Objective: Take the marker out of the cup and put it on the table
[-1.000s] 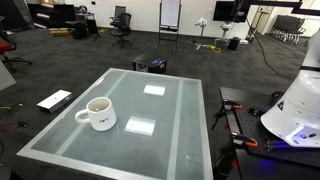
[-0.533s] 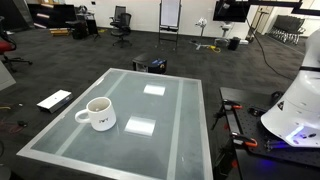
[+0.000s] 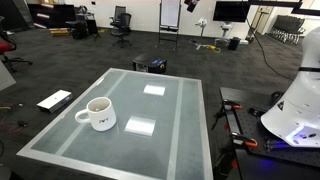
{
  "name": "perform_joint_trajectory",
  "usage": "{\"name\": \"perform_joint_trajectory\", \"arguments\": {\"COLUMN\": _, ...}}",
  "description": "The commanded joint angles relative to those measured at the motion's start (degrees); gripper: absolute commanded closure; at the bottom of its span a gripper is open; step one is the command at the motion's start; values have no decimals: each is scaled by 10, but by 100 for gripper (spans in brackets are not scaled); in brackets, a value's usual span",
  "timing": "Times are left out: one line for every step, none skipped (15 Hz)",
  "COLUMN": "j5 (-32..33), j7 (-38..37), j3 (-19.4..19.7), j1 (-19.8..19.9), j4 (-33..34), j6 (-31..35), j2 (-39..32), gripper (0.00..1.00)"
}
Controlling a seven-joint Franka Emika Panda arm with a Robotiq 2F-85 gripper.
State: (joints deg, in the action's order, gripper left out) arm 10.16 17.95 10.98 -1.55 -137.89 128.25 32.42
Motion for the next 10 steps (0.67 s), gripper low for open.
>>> {"name": "perform_joint_trajectory", "arguments": {"j5": -34, "j7": 67, "j3": 0, "j1": -29, "j4": 51, "j6": 43, "j2": -80, "gripper": 0}}
{"name": "perform_joint_trajectory", "arguments": {"j5": -46, "j7": 88, "j3": 1, "j1": -39, "j4": 58, "j6": 58, "j2": -97, "gripper": 0}}
{"name": "perform_joint_trajectory", "arguments": {"j5": -57, "j7": 108, "j3": 1, "j1": -46, "j4": 64, "j6": 77, "j2": -112, "gripper": 0}}
{"name": "perform_joint_trajectory", "arguments": {"j5": -74, "j7": 134, "j3": 4, "j1": -56, "j4": 74, "j6": 90, "j2": -131, "gripper": 0}}
{"name": "perform_joint_trajectory", "arguments": {"j5": -93, "j7": 158, "j3": 5, "j1": -66, "j4": 82, "j6": 107, "j2": -149, "gripper": 0}}
{"name": "perform_joint_trajectory", "arguments": {"j5": -117, "j7": 189, "j3": 9, "j1": -76, "j4": 91, "j6": 119, "j2": -165, "gripper": 0}}
{"name": "perform_joint_trajectory", "arguments": {"j5": -143, "j7": 221, "j3": 9, "j1": -84, "j4": 100, "j6": 130, "j2": -182, "gripper": 0}}
{"name": "perform_joint_trajectory", "arguments": {"j5": -175, "j7": 259, "j3": 10, "j1": -92, "j4": 110, "j6": 141, "j2": -201, "gripper": 0}}
{"name": "perform_joint_trajectory", "arguments": {"j5": -208, "j7": 299, "j3": 9, "j1": -98, "j4": 119, "j6": 147, "j2": -215, "gripper": 0}}
{"name": "perform_joint_trajectory", "arguments": {"j5": -244, "j7": 344, "j3": 6, "j1": -103, "j4": 129, "j6": 150, "j2": -231, "gripper": 0}}
